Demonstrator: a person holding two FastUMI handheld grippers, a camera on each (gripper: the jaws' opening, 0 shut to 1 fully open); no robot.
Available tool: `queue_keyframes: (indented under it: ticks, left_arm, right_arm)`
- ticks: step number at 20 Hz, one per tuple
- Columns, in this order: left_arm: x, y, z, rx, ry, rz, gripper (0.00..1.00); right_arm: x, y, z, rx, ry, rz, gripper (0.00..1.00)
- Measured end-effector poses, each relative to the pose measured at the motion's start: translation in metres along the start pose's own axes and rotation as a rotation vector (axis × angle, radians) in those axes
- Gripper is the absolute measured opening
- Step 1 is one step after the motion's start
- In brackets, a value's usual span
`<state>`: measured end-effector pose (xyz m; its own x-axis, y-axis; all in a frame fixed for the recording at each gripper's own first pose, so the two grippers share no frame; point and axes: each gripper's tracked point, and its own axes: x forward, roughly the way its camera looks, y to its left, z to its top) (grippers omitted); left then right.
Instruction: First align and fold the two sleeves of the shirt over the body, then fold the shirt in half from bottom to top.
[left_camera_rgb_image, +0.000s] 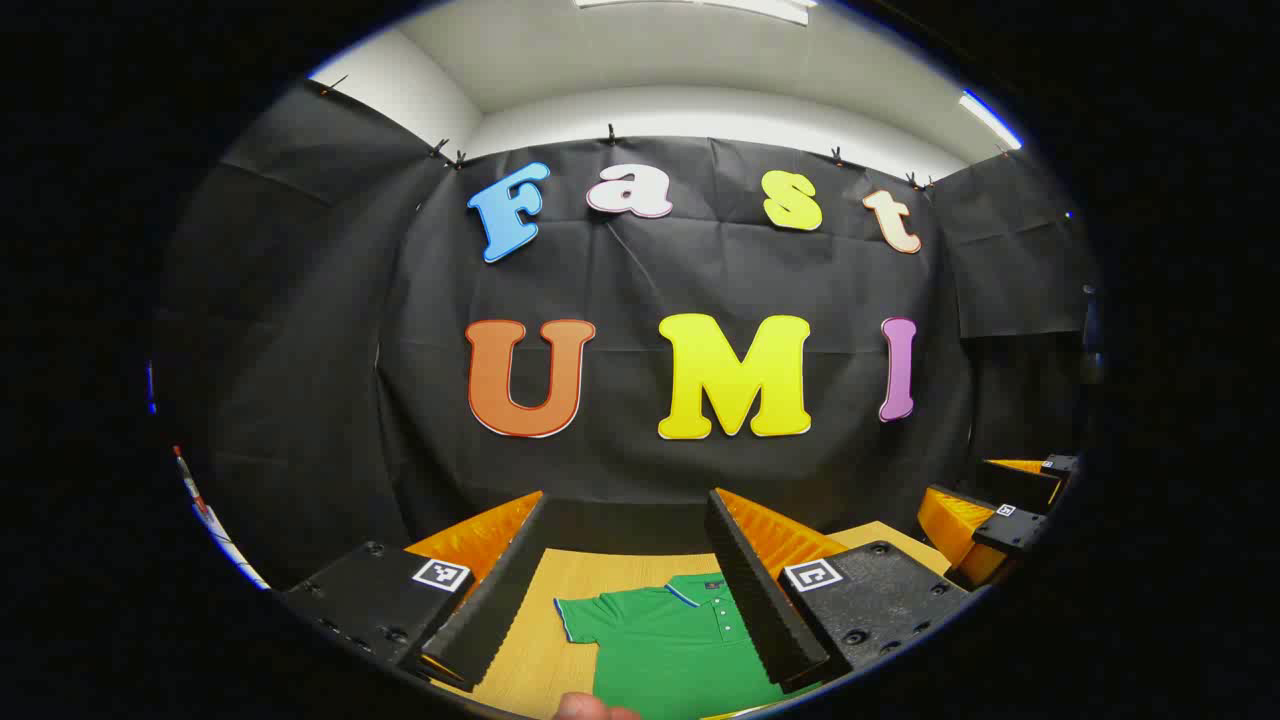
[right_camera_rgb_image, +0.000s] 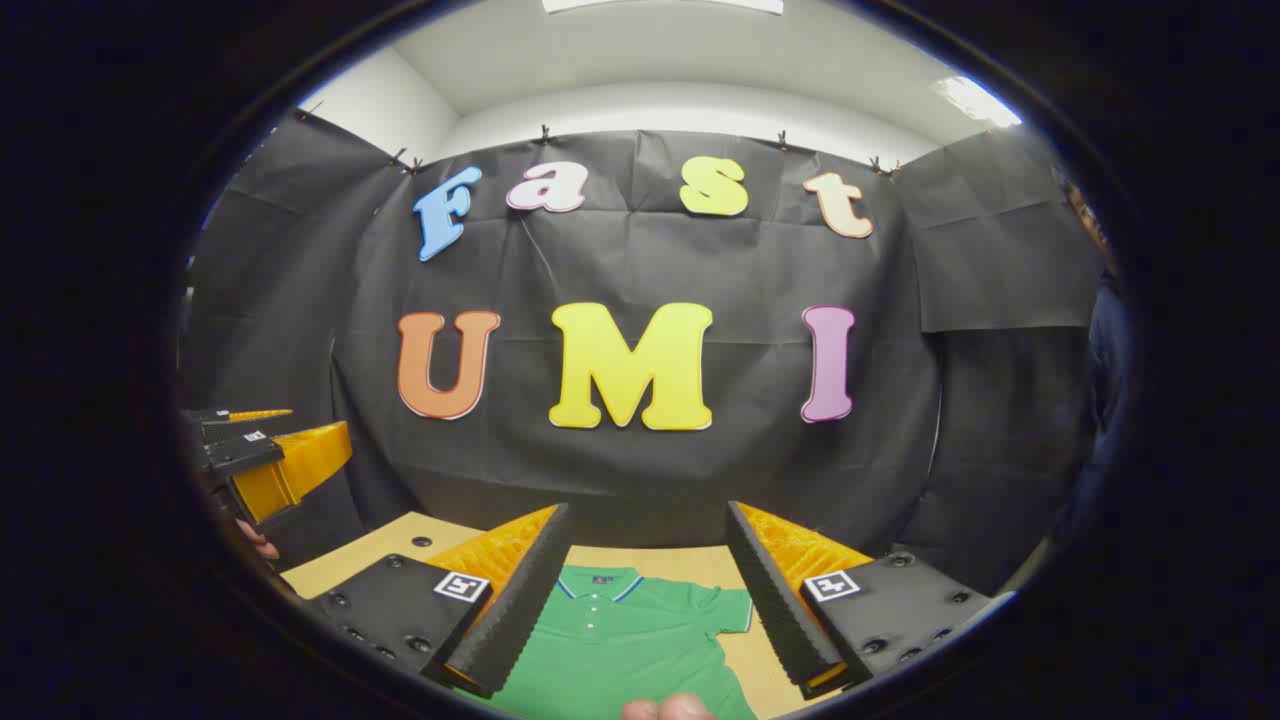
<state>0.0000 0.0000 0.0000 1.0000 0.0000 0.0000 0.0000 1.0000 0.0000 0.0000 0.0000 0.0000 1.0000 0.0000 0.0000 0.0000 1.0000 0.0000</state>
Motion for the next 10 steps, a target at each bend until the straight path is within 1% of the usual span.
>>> queue_keyframes:
  ticks: [2,3,6,7,8,10]
  left_arm:
    - [-0.002,0.006,0.002,0.017,0.001,0.024,0.98]
    - [-0.002,0.009,0.003,0.027,-0.002,0.038,0.98]
    - [-0.006,0.019,0.008,0.035,-0.016,0.076,0.98]
    - [-0.007,0.021,0.009,0.033,-0.017,0.084,0.88]
    - [-0.009,0.023,0.009,0.034,-0.014,0.091,0.98]
    - [-0.010,0.027,0.014,0.038,-0.017,0.106,0.98]
  right_arm:
    - [0.004,-0.003,0.001,0.015,0.000,0.001,0.94]
    - [0.006,-0.004,0.000,0.022,0.005,0.003,0.98]
    - [0.012,0.000,-0.001,0.024,0.018,0.021,0.98]
    - [0.014,0.003,0.002,0.026,0.011,0.030,1.00]
    - [0.015,0.007,0.004,0.025,0.007,0.038,0.94]
    - [0.018,0.014,0.009,0.024,-0.003,0.061,0.94]
